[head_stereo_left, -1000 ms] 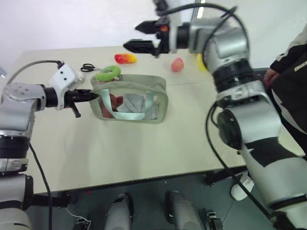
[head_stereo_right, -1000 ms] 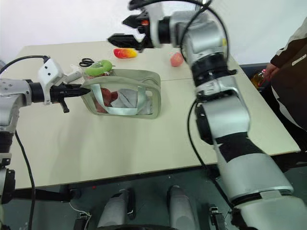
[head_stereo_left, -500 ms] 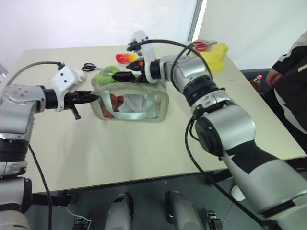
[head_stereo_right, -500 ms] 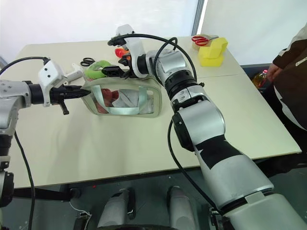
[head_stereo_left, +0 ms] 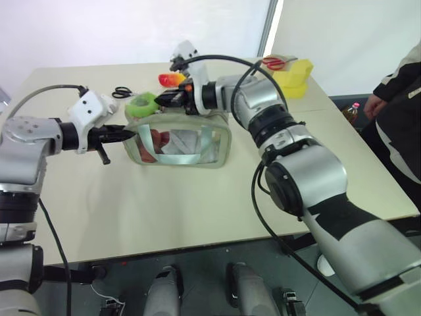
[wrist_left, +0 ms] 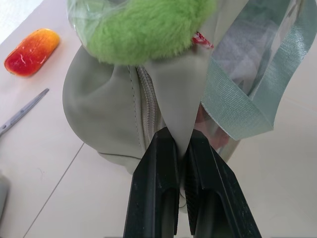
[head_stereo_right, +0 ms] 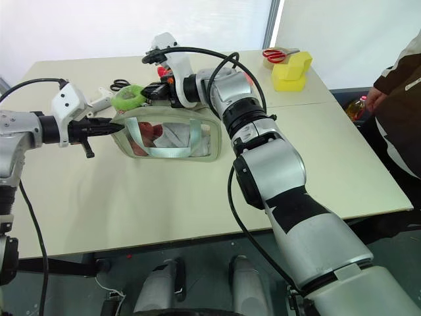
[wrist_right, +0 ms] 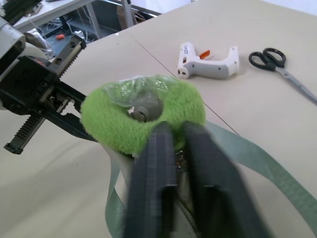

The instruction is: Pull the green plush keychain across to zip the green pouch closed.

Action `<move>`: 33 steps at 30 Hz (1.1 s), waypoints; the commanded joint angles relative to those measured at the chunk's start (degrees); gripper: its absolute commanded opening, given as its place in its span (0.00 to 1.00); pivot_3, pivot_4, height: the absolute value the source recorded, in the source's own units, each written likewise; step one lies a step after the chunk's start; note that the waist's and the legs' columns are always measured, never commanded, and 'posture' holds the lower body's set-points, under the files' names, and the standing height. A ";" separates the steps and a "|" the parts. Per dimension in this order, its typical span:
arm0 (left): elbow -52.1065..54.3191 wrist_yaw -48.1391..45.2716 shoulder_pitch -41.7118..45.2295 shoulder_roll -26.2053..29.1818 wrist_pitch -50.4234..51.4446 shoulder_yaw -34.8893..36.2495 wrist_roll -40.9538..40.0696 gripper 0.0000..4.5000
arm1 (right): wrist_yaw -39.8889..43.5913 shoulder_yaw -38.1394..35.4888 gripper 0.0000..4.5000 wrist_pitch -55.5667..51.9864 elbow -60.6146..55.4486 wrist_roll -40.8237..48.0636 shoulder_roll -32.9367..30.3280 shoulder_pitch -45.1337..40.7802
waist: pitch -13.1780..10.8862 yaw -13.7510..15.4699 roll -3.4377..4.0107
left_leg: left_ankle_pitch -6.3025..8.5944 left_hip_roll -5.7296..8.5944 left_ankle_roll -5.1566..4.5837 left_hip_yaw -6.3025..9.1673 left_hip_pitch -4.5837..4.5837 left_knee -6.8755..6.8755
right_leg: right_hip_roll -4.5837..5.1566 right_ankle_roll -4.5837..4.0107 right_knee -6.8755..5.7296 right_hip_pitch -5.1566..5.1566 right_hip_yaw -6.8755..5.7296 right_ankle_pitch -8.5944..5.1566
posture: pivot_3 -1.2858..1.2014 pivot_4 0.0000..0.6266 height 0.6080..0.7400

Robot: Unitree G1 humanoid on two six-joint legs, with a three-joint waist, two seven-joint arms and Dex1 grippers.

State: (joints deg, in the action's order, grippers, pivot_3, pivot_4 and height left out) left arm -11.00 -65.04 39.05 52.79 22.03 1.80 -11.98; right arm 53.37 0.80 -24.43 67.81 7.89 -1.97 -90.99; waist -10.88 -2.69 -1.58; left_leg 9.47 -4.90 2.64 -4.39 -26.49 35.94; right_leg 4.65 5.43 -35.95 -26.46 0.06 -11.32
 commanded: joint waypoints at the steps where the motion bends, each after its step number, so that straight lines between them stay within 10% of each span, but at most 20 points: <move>1: 0.30 -0.24 0.32 0.43 0.12 -0.17 0.20 0.00 | 0.91 -0.72 0.00 1.62 -2.42 0.20 0.07 -0.98 | 0.00 0.01 0.00 | 0.00 0.00 0.00 0.00 0.00 0.00 | 0.00 0.00 0.00 0.00 0.00 0.00 | 0.52 0.24 1.00; 11: -0.26 -0.25 0.43 0.40 -0.33 -0.27 0.43 0.00 | 1.54 -2.89 0.00 -1.93 -3.29 2.18 -1.98 -2.59 | 0.00 -0.01 0.00 | 0.00 0.00 0.01 0.00 0.00 0.00 | 0.00 0.00 0.00 0.00 0.00 0.00 | 0.52 0.24 1.00; 20: -0.74 -0.53 1.19 0.41 -0.32 -0.56 0.58 0.00 | -6.37 -6.05 0.95 -1.66 -0.52 2.90 2.20 -5.46 | 0.00 -0.06 0.01 | 0.03 0.00 0.04 0.00 0.02 -0.02 | 0.00 0.00 0.00 -0.01 0.00 0.00 | 0.52 0.24 1.00; 33: 2.39 -0.22 -1.31 1.17 1.24 0.43 -0.27 0.00 | -9.81 0.07 0.95 5.40 2.86 -5.14 6.40 -2.00 | 0.00 -0.02 0.01 | 0.09 0.00 0.15 0.00 -0.02 -0.04 | 0.01 -0.01 0.12 0.02 0.00 0.00 | 0.52 0.24 1.00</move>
State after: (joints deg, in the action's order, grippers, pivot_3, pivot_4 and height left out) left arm -9.43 -65.09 38.47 53.04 22.74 1.64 -12.00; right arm 42.79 0.31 -20.14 71.21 3.53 4.54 -92.66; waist -10.88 -2.70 -1.58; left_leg 9.56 -4.90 2.79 -4.39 -26.50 35.90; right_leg 4.65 5.42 -35.84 -26.44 0.06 -11.33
